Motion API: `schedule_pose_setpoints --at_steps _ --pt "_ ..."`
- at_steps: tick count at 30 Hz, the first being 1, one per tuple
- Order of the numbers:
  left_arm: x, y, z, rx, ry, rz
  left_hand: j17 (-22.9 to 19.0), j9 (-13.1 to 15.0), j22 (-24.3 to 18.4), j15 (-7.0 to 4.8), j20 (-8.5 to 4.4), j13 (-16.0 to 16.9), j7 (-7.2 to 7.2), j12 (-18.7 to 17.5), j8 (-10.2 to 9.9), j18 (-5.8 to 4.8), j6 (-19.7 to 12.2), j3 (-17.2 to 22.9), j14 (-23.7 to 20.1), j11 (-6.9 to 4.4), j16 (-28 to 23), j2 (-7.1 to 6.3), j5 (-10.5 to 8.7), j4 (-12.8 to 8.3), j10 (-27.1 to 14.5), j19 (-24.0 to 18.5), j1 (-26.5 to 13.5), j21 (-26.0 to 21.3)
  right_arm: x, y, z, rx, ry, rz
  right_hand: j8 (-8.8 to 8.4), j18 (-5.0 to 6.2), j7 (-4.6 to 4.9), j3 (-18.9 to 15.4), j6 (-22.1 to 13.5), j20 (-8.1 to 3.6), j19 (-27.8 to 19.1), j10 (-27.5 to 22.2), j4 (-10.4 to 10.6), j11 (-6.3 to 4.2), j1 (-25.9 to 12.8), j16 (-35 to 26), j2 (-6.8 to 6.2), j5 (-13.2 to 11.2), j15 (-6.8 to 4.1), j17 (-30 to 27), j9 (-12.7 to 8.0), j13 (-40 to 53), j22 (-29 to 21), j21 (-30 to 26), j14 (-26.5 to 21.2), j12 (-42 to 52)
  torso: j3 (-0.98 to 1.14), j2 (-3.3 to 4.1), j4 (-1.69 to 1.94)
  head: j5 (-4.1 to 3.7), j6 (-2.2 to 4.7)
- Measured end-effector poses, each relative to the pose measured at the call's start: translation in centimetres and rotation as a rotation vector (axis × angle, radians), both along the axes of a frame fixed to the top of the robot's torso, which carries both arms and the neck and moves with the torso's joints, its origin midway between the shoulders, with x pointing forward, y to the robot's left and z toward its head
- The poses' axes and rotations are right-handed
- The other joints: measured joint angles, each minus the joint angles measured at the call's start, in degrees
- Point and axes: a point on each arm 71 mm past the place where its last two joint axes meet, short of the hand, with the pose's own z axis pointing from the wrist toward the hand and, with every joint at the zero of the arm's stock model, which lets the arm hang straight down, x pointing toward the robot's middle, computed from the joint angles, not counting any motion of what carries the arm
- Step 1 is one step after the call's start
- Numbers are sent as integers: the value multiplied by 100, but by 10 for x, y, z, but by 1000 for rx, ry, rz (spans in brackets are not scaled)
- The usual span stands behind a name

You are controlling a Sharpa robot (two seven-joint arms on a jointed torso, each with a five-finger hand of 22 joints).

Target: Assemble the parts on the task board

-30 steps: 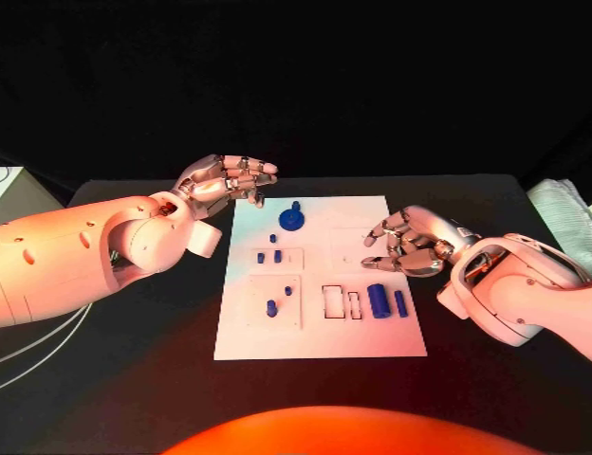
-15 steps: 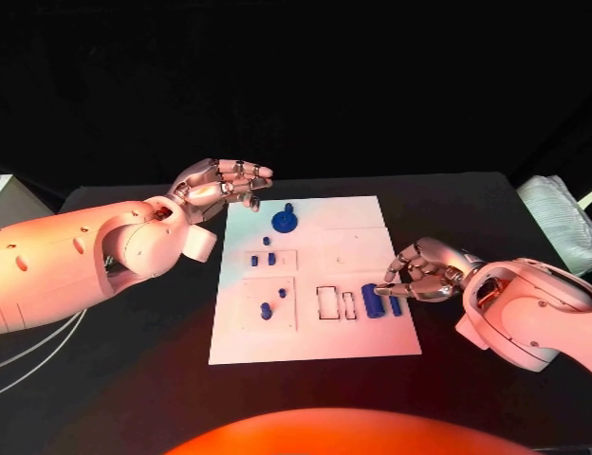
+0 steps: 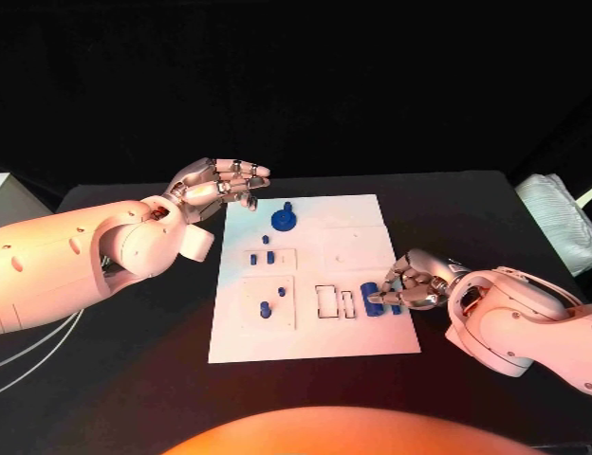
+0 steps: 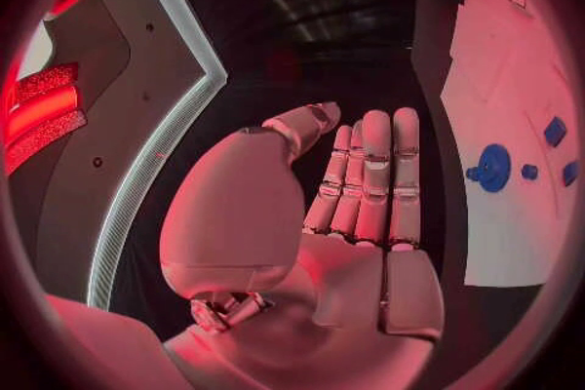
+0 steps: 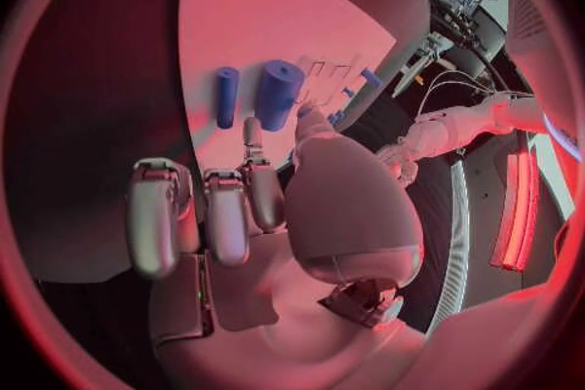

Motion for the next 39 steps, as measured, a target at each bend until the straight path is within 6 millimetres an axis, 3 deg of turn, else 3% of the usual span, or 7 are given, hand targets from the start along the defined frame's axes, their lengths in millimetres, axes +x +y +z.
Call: schedule_pose_setpoints --at_steps 16,22,24,27,29,33,39 --pt "-1 2 0 1 1 -2 0 -1 0 0 0 0 0 0 0 0 0 0 0 0 0 0 0 0 0 0 0 0 5 17 -14 -32 6 26 49 0 -21 -55 23 0 0 62 -23 -21 41 22 83 46 -21 -1 45 -1 -1 98 21 22 -4 5 5 1 -48" --pt "-2 1 0 0 1 -4 0 -2 1 0 0 0 0 0 0 0 0 0 0 0 0 0 0 0 0 0 0 0 8 23 -14 -41 -5 42 102 0 -25 -63 26 1 -1 62 -27 -21 505 21 54 103 -40 -2 3 -2 -2 145 1 22 -4 2 -1 16 -68" --pt "-2 1 0 0 2 -6 0 -2 1 0 0 0 0 0 0 0 0 0 0 0 0 0 0 0 0 0 0 0 8 25 -14 -41 -9 47 96 0 -16 61 17 1 -1 63 -25 -22 663 21 52 205 -40 -2 -4 -2 -2 165 1 22 -4 1 0 16 -69" --pt "-2 1 0 0 2 -7 0 -2 1 0 0 0 0 0 0 0 0 0 0 0 0 0 0 0 0 0 0 0 9 24 -14 -38 -12 44 80 1 -47 138 48 -42 -1 121 51 -46 745 42 27 587 -40 -2 -42 -2 -2 258 1 23 -5 -2 2 17 -70" --pt "-2 1 1 0 3 -8 1 -2 -5 0 16 0 0 0 0 0 0 0 0 0 0 0 0 0 0 16 0 0 8 23 -14 -27 -7 35 85 -66 -75 174 77 -42 0 155 86 -71 759 75 12 741 -60 -2 -59 -2 -2 345 21 67 -5 -4 5 14 -70" --pt "-2 1 0 0 3 -8 1 -2 -6 0 21 0 0 0 0 1 0 0 0 0 0 0 0 0 0 21 0 0 6 19 -15 15 18 -6 110 -89 -69 261 115 -42 0 221 103 -88 803 97 -30 810 -82 -2 -71 -2 3 460 1 125 -5 -6 5 12 -60" --pt "-2 0 0 0 4 -9 1 0 -5 0 21 0 0 0 0 1 0 0 0 0 0 0 0 0 0 21 0 0 4 14 -14 112 74 -78 113 -90 -52 405 134 -53 -11 221 -10 -89 829 97 78 811 -82 -2 -103 -2 2 479 1 125 -7 -9 2 9 -47"
